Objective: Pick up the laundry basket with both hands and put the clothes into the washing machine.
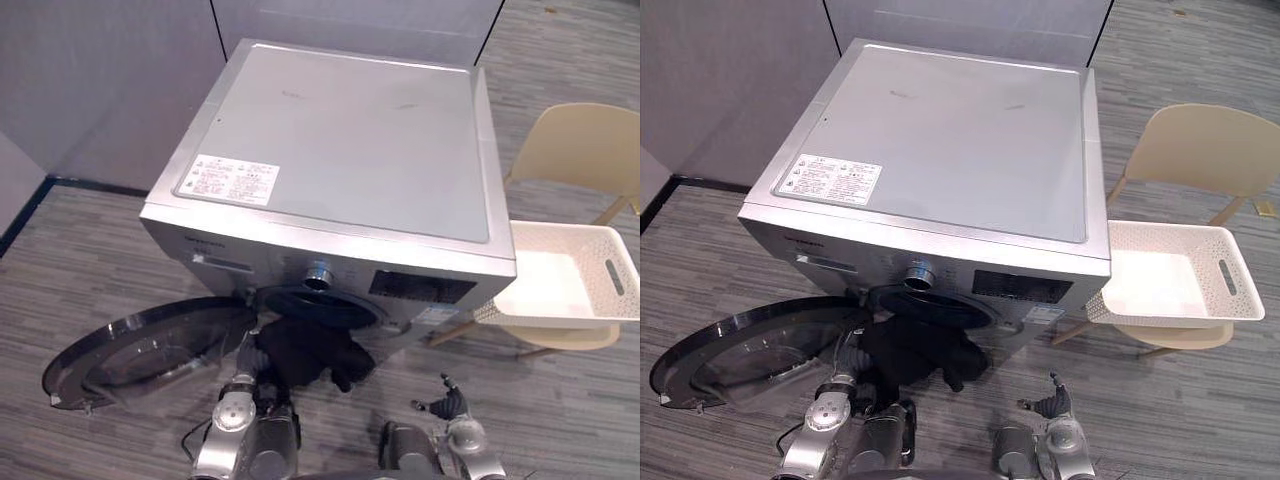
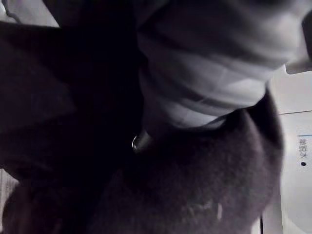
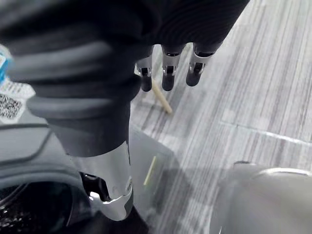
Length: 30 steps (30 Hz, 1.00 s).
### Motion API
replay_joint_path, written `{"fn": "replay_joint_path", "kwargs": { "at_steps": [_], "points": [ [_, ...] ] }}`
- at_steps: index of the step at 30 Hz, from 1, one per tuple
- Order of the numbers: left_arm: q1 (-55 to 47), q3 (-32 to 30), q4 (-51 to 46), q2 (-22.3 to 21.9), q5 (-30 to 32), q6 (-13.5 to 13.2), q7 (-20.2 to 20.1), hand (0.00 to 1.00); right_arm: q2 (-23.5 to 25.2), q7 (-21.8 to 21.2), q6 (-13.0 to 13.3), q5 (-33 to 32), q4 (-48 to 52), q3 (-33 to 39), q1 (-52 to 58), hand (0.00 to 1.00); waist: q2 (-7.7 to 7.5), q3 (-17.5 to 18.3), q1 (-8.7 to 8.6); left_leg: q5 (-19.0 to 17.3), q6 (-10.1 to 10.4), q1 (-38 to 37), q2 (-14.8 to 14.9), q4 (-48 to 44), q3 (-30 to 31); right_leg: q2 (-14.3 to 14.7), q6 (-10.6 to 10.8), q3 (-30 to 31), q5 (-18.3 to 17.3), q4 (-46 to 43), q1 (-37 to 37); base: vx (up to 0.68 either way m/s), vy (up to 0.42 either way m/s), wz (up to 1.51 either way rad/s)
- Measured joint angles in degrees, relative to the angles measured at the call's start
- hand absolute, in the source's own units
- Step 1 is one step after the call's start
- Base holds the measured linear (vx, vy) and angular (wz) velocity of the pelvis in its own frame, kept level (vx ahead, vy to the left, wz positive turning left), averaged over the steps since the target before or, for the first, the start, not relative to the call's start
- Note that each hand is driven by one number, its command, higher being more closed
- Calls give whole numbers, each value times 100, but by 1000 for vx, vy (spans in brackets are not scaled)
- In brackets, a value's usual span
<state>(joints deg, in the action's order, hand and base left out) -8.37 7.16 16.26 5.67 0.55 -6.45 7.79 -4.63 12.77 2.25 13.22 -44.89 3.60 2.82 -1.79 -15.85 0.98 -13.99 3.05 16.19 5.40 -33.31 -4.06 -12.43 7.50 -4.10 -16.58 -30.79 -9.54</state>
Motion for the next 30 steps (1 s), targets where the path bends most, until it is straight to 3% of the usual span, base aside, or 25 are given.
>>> {"fn": "replay_joint_path", "kwargs": {
  "at_steps": [5, 9, 14, 20, 24, 30],
  "points": [
    [540, -9, -340, -106, -345, -8, 183, 100, 20, 235, -25, -268, 754, 94, -255, 0, 8, -614, -8, -661, -112, 1274, 58, -1611, -60, -178, 233, 305, -755, -1772, -1366, -187, 56, -1],
    [922, -12, -506, -442, -1147, -11, 373, 100, 174, 423, -43, -534, 1464, 86, -426, 0, -46, -919, -10, -1046, -93, 2561, 365, -2947, -56, -113, 167, 546, -1240, -3227, -2729, -203, 0, -5],
    [1657, -48, -854, -730, -2424, -24, 670, 100, 344, 667, -40, -872, 2432, 28, -720, 0, -137, -1131, 2, -1194, -71, 4332, 677, -4224, 35, 164, 152, 853, -1418, -4604, -4614, -168, -1, -20],
    [3109, -284, -1173, -759, -2801, -44, 1156, 100, 361, 857, 93, -1097, 3297, 3, -752, 0, -147, -1158, -72, -1321, -109, 5713, 861, -5319, 168, 405, 199, 1179, -1567, -5759, -6100, -100, -48, -15],
    [4480, -765, -1190, -313, -2801, -162, 1671, 100, 361, 839, 303, -1107, 3572, 0, -744, 0, -159, -1155, -332, -1323, -107, 6260, 865, -5637, 247, 458, 211, 1241, -1603, -6130, -6639, -63, -60, 1],
    [6506, -972, -825, 715, -2964, -300, 2349, 100, 543, 805, 543, -1208, 3764, 53, -635, 0, -196, -1138, -508, -1291, -133, 6652, 961, -5825, 370, 582, 178, 1184, -1563, -6263, -6984, 7, -44, -7]
  ]
}}
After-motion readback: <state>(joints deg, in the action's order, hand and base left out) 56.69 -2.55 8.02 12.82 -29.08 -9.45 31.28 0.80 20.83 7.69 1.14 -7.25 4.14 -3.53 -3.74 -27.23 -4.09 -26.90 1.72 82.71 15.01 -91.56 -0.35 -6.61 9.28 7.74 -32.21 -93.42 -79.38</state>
